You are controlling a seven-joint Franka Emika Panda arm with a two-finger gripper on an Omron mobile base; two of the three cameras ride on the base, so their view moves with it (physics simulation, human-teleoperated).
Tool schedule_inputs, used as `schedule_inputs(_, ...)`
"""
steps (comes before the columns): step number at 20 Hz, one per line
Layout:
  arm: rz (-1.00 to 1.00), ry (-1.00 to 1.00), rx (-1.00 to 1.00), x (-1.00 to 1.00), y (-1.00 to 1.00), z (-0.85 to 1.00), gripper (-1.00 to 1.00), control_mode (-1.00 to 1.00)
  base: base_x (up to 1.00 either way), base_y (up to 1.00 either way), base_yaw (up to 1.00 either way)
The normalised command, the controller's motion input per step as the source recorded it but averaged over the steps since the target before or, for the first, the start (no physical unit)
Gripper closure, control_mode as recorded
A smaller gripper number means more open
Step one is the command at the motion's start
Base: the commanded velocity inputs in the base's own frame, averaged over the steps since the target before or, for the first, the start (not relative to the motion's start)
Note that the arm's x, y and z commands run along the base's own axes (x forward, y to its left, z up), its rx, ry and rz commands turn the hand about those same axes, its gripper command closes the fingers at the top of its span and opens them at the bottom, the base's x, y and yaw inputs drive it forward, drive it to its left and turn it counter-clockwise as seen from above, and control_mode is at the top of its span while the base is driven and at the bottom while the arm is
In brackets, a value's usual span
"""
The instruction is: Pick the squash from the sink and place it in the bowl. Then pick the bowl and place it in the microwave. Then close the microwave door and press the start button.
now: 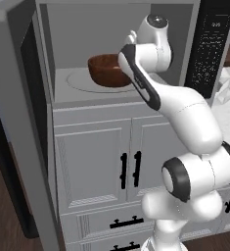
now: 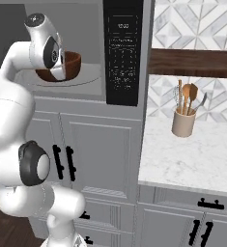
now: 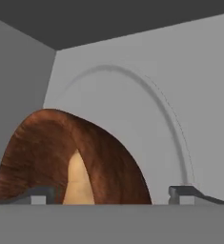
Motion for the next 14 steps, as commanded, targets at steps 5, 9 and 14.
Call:
schedule_inputs(5, 0.0, -0.22, 0.0, -0.66, 0.0, 0.0, -1.0, -1.0, 0.0, 0.0, 0.0)
schedule_inputs(9, 0.0, -0.05, 0.0, -0.63, -0.03, -0.11, -1.0, -1.0, 0.0, 0.0, 0.0)
schedule_inputs(14, -0.01, -0.01, -0.14, -0.11, -0.06, -0.18, -1.0, -1.0, 0.0, 0.0, 0.0)
